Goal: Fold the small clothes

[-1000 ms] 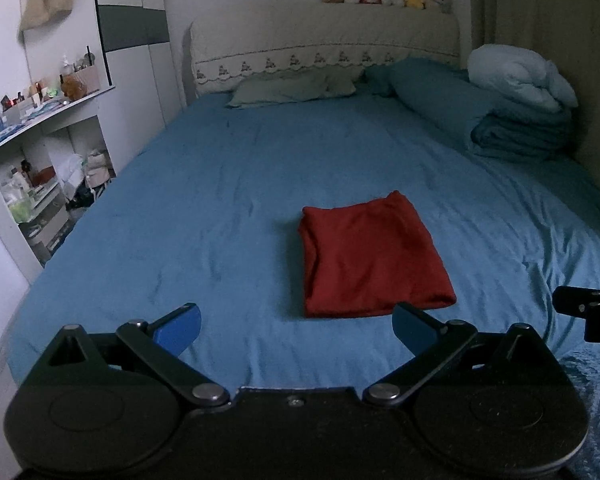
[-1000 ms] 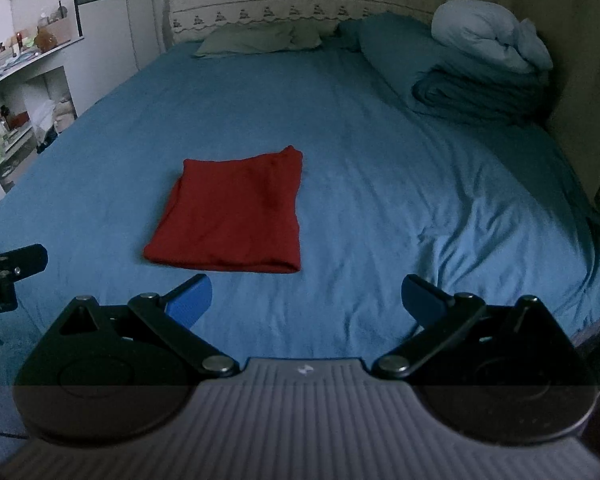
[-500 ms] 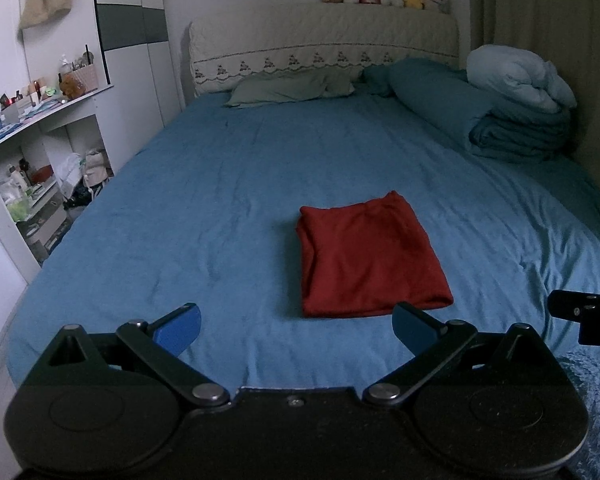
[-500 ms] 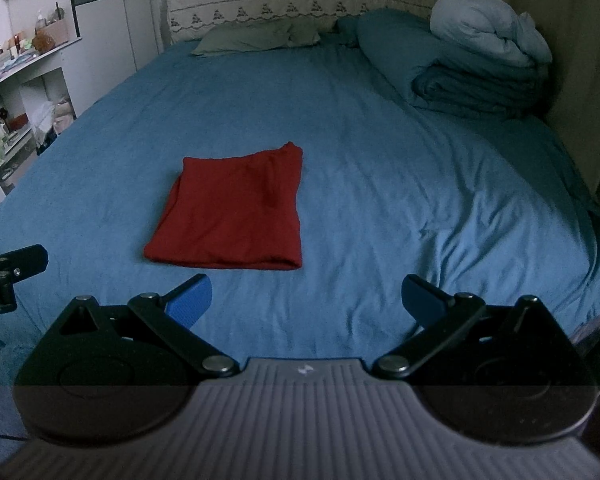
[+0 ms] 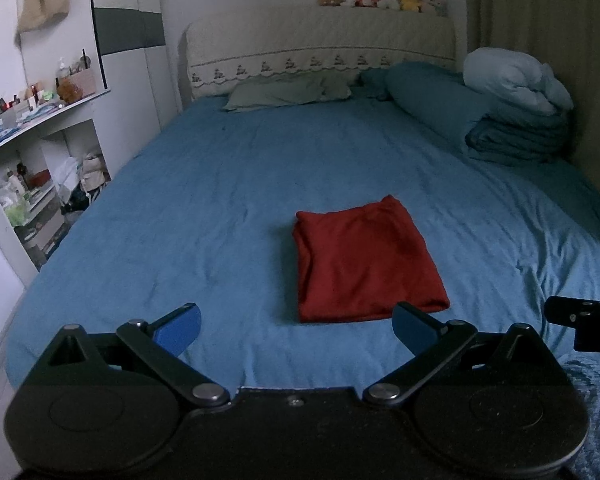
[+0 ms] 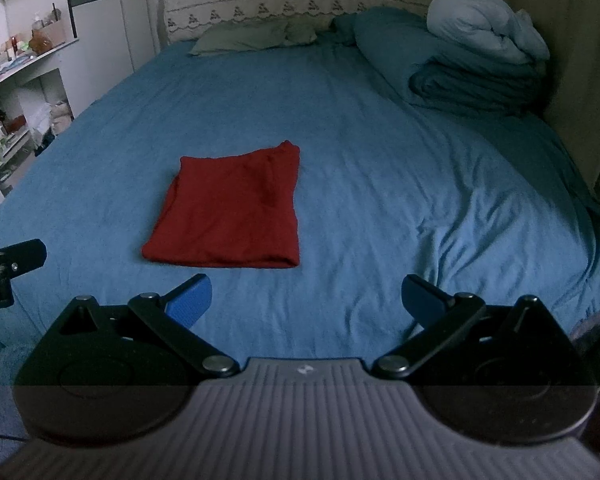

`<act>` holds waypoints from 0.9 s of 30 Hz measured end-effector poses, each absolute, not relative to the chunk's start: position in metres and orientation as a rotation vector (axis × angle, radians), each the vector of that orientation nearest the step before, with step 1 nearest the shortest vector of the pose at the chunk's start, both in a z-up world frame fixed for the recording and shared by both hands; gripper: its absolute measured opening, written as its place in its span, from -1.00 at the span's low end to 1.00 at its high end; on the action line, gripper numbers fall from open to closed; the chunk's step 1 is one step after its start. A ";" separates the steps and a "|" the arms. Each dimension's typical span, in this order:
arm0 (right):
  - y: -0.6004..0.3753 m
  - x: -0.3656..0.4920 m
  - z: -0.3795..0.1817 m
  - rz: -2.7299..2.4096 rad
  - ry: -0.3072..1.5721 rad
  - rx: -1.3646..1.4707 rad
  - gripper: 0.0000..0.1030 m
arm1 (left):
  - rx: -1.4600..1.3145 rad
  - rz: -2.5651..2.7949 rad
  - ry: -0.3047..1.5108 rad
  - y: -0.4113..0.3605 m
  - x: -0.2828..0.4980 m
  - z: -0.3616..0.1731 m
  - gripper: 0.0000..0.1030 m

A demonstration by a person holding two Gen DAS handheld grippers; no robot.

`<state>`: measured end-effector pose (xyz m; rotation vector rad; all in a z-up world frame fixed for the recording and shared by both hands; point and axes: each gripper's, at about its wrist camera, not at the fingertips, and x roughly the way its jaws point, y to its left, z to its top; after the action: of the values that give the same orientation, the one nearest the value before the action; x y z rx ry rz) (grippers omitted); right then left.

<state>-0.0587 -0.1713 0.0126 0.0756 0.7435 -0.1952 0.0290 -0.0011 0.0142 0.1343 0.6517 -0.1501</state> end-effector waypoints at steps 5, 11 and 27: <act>-0.171 -0.058 0.012 -0.195 0.744 0.076 1.00 | 0.133 -0.154 0.649 0.002 0.030 0.016 1.00; -0.169 -0.058 0.012 -0.195 0.746 0.077 1.00 | 0.130 -0.156 0.647 0.003 0.031 0.016 1.00; -0.172 -0.060 0.012 -0.191 0.742 0.088 1.00 | 0.130 -0.159 0.639 0.004 0.032 0.020 1.00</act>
<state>-0.0595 -0.1716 0.0119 0.0878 0.7422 -0.1910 0.0320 0.0045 0.0198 0.1303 0.6393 -0.1592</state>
